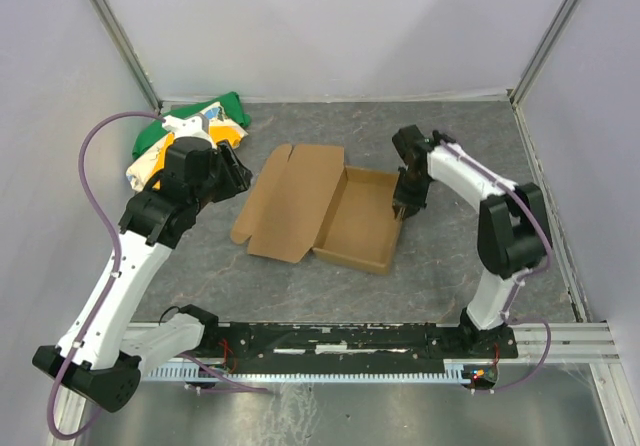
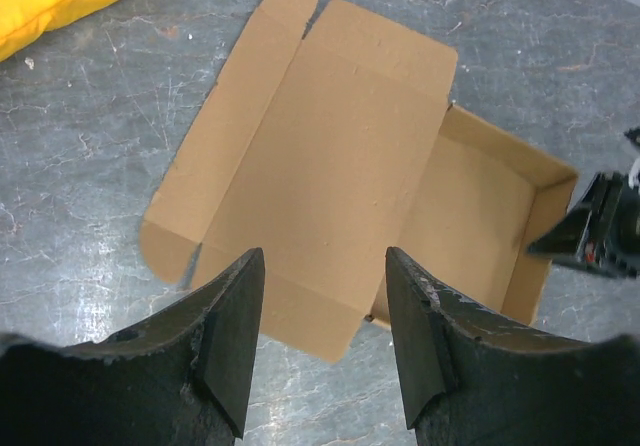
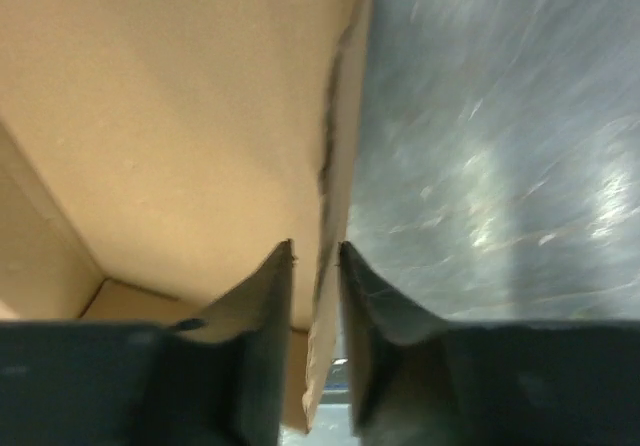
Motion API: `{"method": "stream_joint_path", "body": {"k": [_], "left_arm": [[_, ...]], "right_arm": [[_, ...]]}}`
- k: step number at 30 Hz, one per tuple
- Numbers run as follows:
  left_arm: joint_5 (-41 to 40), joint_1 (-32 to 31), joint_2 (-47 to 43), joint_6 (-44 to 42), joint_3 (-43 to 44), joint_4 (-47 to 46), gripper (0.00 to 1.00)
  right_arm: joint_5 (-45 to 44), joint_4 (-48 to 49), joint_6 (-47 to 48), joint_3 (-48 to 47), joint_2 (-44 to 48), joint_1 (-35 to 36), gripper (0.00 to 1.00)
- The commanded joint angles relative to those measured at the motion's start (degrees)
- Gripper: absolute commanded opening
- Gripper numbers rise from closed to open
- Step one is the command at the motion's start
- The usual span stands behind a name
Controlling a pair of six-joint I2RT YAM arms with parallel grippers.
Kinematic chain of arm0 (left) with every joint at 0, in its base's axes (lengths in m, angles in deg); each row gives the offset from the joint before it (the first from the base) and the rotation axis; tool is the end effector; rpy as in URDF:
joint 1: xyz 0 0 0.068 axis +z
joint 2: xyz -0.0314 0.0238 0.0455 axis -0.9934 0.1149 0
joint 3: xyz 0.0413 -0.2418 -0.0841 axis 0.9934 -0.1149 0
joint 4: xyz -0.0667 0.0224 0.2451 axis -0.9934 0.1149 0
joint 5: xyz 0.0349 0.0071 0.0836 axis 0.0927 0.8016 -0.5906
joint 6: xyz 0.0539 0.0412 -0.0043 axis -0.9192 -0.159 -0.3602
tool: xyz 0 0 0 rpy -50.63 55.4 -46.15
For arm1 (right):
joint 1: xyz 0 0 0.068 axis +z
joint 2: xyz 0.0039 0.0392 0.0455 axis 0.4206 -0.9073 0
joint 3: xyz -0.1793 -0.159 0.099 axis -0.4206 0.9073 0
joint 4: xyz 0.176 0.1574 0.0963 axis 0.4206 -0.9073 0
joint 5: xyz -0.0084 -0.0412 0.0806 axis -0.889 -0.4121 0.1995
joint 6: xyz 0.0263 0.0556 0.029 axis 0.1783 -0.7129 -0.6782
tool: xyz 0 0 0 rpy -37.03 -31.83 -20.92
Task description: Fold the paper box
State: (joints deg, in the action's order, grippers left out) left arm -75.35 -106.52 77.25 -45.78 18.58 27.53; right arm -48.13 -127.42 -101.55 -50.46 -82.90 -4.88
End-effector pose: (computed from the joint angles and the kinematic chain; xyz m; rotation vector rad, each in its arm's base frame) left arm 0.1980 -0.0722 0.3712 -0.3063 2.1217 -0.3574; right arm 0.3310 0.1184 0.1865 0.5219 2.9477 0.0692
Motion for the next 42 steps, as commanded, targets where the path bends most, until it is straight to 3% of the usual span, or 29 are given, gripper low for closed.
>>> {"method": "stream_joint_path", "body": {"k": [1, 4, 6, 11, 14, 19, 25, 32, 38, 42], "left_arm": [[1.6, 0.1, -0.46, 2.08, 0.44, -2.19, 0.59], [2.49, 0.14, -0.43, 2.25, -0.95, -2.49, 0.59], [2.82, 0.14, -0.68, 2.1, -1.5, -2.41, 0.59], [2.89, 0.12, -1.32, 1.97, -3.17, -2.45, 0.59], [3.56, 0.16, -1.18, 2.12, -3.84, -2.29, 0.58], [5.94, 0.11, -2.08, 2.58, -3.69, -1.61, 0.58], [9.06, 0.09, -4.8, 1.7, -6.71, -3.42, 0.59], [9.92, 0.14, -8.5, 6.29, -12.1, -4.75, 0.59], [8.64, 0.1, -9.25, 7.73, -13.48, -4.39, 0.59], [7.08, 0.09, -8.16, 7.39, -12.86, -3.49, 0.6]], "right_arm": [[10.92, 9.27, -16.55, 9.5, 13.49, 2.36, 0.4], [12.27, 7.74, -15.17, 11.53, 19.3, 5.03, 0.51], [12.13, 3.44, -9.06, 9.43, 21.94, 5.58, 0.57], [7.34, -1.83, 17.6, 1.73, 22.75, 5.66, 0.62], [2.46, 3.47, 28.24, -1.03, 17.65, 5.49, 0.63], [4.12, 4.08, 39.0, -12.91, 1.04, 5.26, 0.57], [2.67, 7.95, 43.17, -18.0, -7.6, 5.09, 0.56], [1.61, 9.29, 44.8, -19.35, -11.88, 4.85, 0.55], [2.13, 8.41, 38.1, -21.57, -16.05, 3.75, 0.38], [2.51, 10.26, 35.39, -18.65, -14.91, 3.62, 0.35]]}}
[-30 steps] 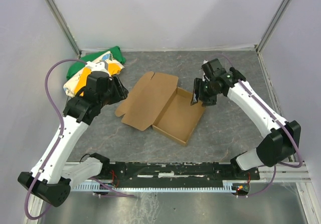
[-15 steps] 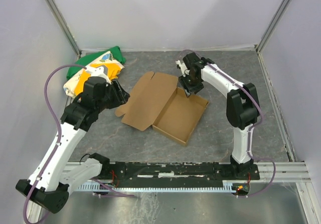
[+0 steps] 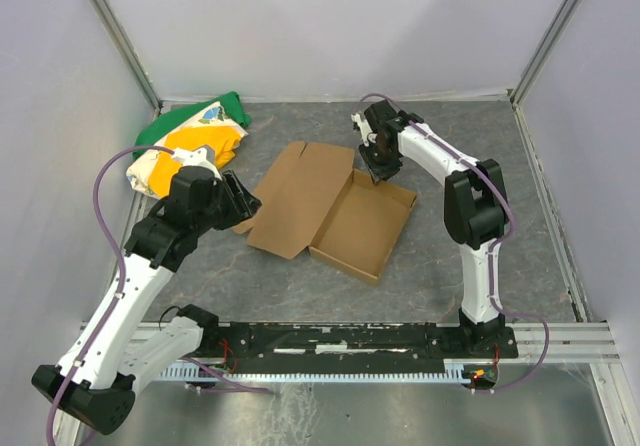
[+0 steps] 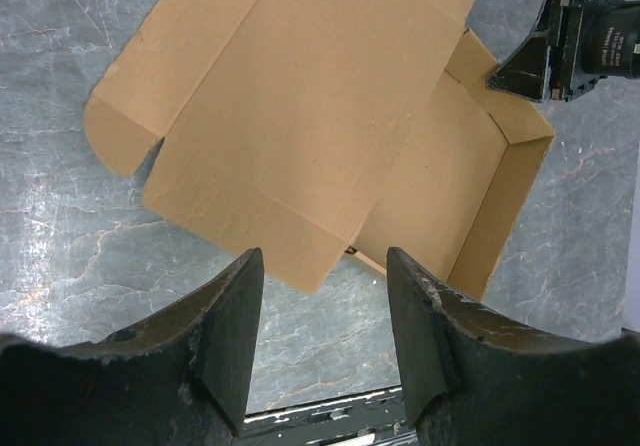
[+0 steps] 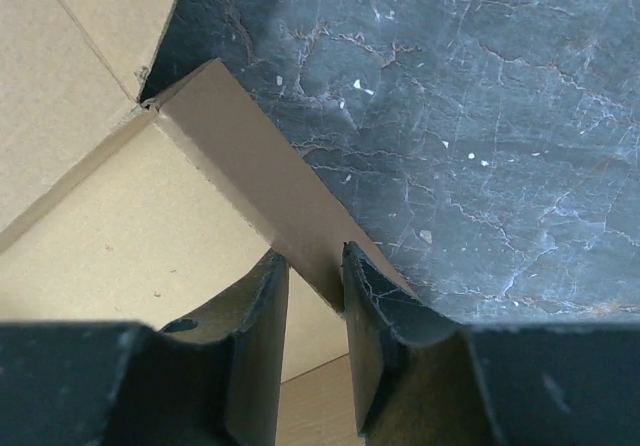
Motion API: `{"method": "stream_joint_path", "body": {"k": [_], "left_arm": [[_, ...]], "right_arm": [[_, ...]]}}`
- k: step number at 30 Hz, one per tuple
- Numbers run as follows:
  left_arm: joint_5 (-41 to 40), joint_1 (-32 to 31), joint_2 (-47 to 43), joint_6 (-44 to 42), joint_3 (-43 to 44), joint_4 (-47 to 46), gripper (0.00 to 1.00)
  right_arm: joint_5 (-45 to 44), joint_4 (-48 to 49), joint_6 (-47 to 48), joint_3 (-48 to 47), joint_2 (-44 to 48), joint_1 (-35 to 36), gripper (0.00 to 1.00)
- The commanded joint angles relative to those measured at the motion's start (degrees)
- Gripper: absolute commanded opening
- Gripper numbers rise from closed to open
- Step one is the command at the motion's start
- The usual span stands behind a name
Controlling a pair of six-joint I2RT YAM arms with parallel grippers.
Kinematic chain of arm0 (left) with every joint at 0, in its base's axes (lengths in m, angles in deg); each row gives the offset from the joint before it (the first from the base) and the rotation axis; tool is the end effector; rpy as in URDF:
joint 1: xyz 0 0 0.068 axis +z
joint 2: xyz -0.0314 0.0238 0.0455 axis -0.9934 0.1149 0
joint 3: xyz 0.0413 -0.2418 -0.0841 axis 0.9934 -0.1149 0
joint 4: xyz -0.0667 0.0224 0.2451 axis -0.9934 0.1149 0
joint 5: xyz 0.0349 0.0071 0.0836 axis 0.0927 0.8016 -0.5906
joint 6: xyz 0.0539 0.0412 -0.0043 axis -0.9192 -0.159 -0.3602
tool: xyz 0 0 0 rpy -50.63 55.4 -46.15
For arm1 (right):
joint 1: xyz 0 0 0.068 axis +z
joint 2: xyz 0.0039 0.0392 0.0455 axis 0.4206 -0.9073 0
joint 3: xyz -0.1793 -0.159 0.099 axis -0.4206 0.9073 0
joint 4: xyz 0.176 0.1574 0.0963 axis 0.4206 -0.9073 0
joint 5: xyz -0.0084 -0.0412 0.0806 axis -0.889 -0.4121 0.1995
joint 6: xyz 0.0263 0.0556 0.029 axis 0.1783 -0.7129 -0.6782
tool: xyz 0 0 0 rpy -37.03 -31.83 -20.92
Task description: Fold the paper box
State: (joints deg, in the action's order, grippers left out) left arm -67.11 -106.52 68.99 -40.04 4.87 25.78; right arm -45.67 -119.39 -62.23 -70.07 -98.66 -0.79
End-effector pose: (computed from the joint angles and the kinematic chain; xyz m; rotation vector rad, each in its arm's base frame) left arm 0.1740 -0.0704 0.3212 -0.3419 2.2249 -0.5273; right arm 0.4033 0.1808 0.1815 -0.5701 2.7326 0.1206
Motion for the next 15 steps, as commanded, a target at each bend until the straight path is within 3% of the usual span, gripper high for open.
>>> {"method": "stream_joint_path", "body": {"k": [1, 4, 7, 10, 15], "left_arm": [[-0.91, 0.13, 0.56, 1.47, 0.98, -1.64, 0.6], [0.24, 0.09, 2.32, 0.99, 1.51, -1.68, 0.6], [0.9, 0.09, 4.1, 0.91, 1.94, -1.71, 0.59], [0.91, 0.15, 5.56, 0.62, 2.09, -2.0, 0.6], [-0.85, 0.2, 8.32, 0.83, 0.88, -5.26, 0.75]], "right_arm": [[0.08, 2.76, -4.26, 1.87, 1.48, -0.48, 0.34], [-0.33, 3.15, -5.0, 3.87, 2.8, -0.48, 0.28], [-1.79, 2.23, -7.8, 4.77, 3.5, -0.52, 0.03], [-0.71, 2.13, -11.26, 6.8, 5.29, -0.62, 0.02], [0.45, 4.72, -16.42, 16.44, 12.87, -0.31, 0.02]]}}
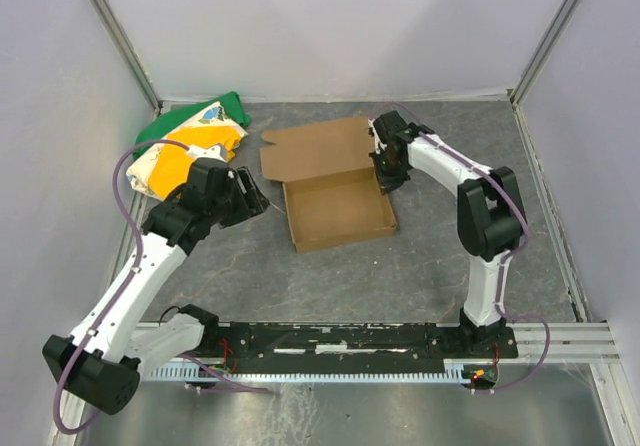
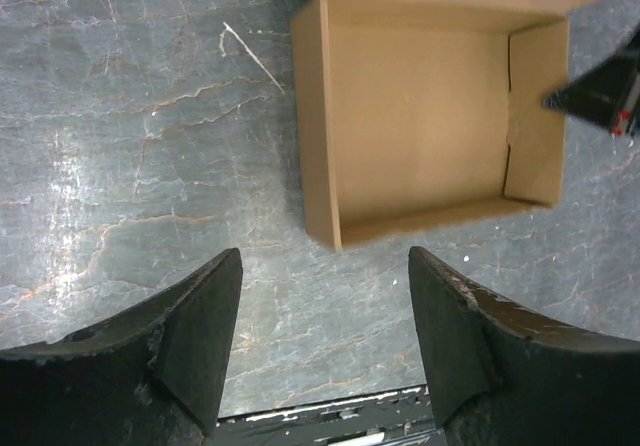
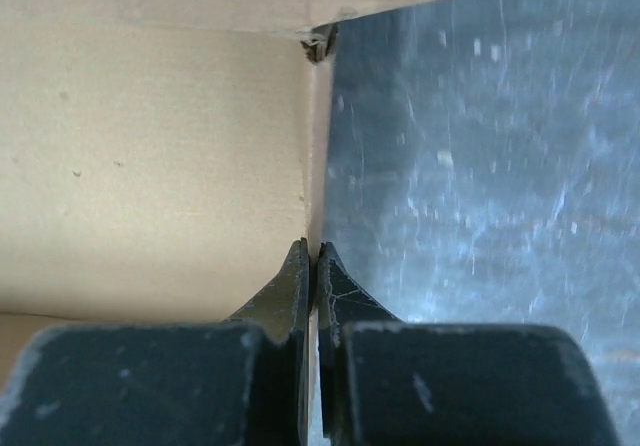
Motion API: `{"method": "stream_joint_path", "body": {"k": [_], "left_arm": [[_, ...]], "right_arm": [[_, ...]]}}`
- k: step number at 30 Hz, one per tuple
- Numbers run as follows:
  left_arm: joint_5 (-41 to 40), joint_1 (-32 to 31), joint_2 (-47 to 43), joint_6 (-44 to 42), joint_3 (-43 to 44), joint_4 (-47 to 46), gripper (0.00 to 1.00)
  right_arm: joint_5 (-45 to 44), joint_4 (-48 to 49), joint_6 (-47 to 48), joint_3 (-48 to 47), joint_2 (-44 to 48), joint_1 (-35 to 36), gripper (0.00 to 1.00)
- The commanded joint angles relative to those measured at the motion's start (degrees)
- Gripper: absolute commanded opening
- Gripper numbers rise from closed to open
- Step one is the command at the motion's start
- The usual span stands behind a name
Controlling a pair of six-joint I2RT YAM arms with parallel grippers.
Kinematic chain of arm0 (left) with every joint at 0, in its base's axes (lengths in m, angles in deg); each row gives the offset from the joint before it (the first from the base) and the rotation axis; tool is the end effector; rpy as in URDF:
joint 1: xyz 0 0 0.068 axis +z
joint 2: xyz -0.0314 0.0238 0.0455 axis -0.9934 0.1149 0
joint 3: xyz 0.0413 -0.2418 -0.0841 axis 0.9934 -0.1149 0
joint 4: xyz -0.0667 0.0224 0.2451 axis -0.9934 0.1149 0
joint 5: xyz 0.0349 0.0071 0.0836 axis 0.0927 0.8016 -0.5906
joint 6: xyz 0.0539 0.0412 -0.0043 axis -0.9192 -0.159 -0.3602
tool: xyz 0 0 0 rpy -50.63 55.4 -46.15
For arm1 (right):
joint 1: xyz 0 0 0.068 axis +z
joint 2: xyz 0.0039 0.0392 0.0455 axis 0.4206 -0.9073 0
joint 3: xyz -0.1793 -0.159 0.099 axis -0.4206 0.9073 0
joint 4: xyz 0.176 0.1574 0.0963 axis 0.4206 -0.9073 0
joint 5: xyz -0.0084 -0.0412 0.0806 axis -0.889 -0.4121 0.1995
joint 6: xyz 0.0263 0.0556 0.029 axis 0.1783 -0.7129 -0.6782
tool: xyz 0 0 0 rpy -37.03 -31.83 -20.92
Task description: Fold the paper box
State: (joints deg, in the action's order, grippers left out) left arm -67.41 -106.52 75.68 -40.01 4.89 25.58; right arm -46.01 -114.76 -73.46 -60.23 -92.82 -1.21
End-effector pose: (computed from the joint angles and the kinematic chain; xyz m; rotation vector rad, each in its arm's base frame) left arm 0.1956 -0.0793 0.3007 -0.3564 2.3310 -0.4635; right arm 0.3835 0.1682 0.1774 -0.2879 2.7718 0.1630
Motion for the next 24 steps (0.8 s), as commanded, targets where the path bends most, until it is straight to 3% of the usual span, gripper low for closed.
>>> {"method": "stream_joint_path", "body": {"k": [1, 6, 11, 13, 17, 20, 22, 24], "left_arm": [[-1.04, 0.32, 2.58, 1.1, 0.54, -6.74, 0.75], [0.77, 3.83, 11.05, 4.64, -0.06, -16.82, 0.75], [5.31, 8.1, 25.49, 3.89, 5.77, -16.29, 0.72], [6.29, 9.3, 30.95, 1.72, 9.69, -13.39, 0.69], [6.29, 10.04, 37.55, -1.7, 16.31, -11.34, 0.65], [4.48, 10.36, 39.63, -3.03, 19.5, -11.12, 0.65], [4.59, 10.94, 41.18, -3.35, 20.91, -11.26, 0.65], [5.32, 11.54, 43.33, -3.58, 22.24, -11.16, 0.65]], "right_arm": [[0.64, 0.61, -5.54, 8.42, 8.69, 0.37, 0.02], [1.02, 2.49, -7.96, 16.96, 16.07, 1.31, 0.05], [5.06, 3.33, -9.74, 19.63, 21.27, 1.4, 0.45], [4.98, 1.38, -9.49, 18.25, 22.96, 1.43, 0.5], [0.25, -3.13, -8.88, 13.32, 26.29, 0.66, 0.54], [-2.04, -7.9, -9.92, 6.21, 24.76, -2.37, 0.47], [0.82, -7.72, -10.39, 2.55, 22.17, -6.54, 0.42], [7.45, -5.94, -12.18, -1.07, 17.73, -11.66, 0.44]]}}
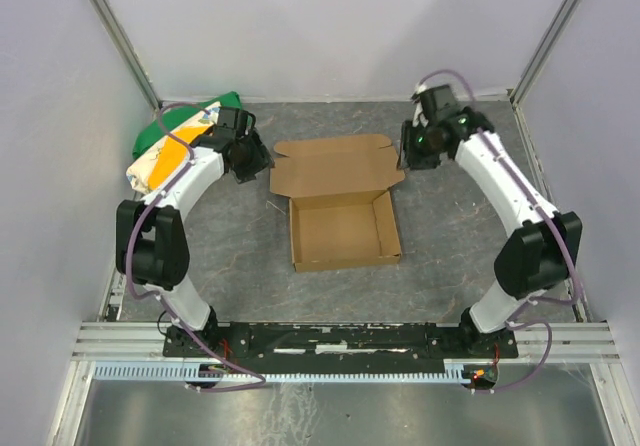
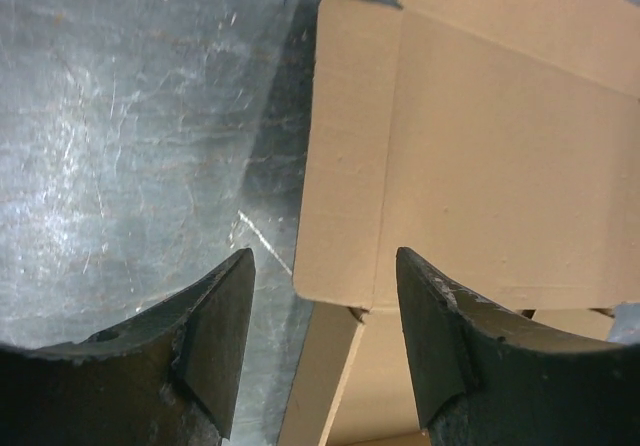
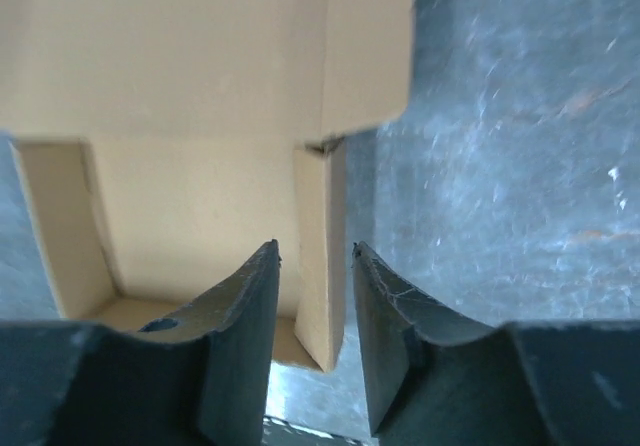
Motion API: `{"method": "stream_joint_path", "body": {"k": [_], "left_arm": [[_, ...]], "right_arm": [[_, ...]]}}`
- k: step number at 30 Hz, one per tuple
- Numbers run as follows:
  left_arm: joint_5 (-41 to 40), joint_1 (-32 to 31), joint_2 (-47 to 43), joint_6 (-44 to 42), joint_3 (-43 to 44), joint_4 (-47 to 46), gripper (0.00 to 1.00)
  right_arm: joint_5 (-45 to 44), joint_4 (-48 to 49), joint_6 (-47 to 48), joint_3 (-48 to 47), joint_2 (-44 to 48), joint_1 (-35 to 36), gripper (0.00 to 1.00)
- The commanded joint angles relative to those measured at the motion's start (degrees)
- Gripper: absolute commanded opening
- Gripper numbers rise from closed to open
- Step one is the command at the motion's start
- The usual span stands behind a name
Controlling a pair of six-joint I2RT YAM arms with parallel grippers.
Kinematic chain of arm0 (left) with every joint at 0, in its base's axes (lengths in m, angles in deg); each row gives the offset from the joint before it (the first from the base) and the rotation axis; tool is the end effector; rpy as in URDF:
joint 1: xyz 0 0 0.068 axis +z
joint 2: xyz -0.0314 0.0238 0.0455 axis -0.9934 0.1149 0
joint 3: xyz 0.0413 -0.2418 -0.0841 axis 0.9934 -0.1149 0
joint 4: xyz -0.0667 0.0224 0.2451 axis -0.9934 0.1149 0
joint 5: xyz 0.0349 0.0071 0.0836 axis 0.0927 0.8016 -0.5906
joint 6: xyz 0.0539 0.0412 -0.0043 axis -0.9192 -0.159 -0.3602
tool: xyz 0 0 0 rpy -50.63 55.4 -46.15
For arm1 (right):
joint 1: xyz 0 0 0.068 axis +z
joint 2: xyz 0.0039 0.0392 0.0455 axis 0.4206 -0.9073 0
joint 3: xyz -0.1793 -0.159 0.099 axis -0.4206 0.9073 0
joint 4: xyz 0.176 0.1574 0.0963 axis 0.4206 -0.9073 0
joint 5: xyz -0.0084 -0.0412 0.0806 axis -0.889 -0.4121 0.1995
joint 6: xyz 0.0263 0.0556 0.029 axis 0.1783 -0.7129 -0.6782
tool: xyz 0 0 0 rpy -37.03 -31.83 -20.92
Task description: Fold the paper box
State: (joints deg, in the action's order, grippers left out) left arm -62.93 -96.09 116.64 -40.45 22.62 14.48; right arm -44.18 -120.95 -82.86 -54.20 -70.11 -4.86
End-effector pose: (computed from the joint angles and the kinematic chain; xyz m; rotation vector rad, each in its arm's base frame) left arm 0.3590 -0.0813 0.2250 -0.5657 2.5027 -0.3630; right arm 0.3246 0.1202 0.2842 0.0149 2.6205 0.3047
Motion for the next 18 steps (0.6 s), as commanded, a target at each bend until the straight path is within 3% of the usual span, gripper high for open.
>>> {"method": "stream_joint_path", "body": {"k": [1, 5, 8, 12, 18], "left_arm": [[1.6, 1.25, 3.46, -3.3, 5.27, 0.01, 0.65], [3.25, 1.49, 7.41, -4.2, 7.63, 2.07, 0.62], [3.61, 1.43, 6.03, -4.27, 6.63, 1.66, 0.6], [4.13, 1.39, 0.78, -3.78, 2.69, -1.85, 0.6], [5.49, 1.43, -9.92, -5.25, -5.43, -5.53, 0.59]], "right_arm": [[9.78, 0.79, -3.95, -9.31, -7.62, -10.26, 0.47], [16.92, 0.26, -5.47, -17.94, -16.43, -14.52, 0.57], [17.9, -0.75, -4.31, -17.78, -16.86, -13.35, 0.6], [10.92, -2.27, 0.67, -8.77, -8.58, -8.25, 0.61], [4.06, 3.23, -2.92, 12.91, 4.84, -0.2, 0.59]]}}
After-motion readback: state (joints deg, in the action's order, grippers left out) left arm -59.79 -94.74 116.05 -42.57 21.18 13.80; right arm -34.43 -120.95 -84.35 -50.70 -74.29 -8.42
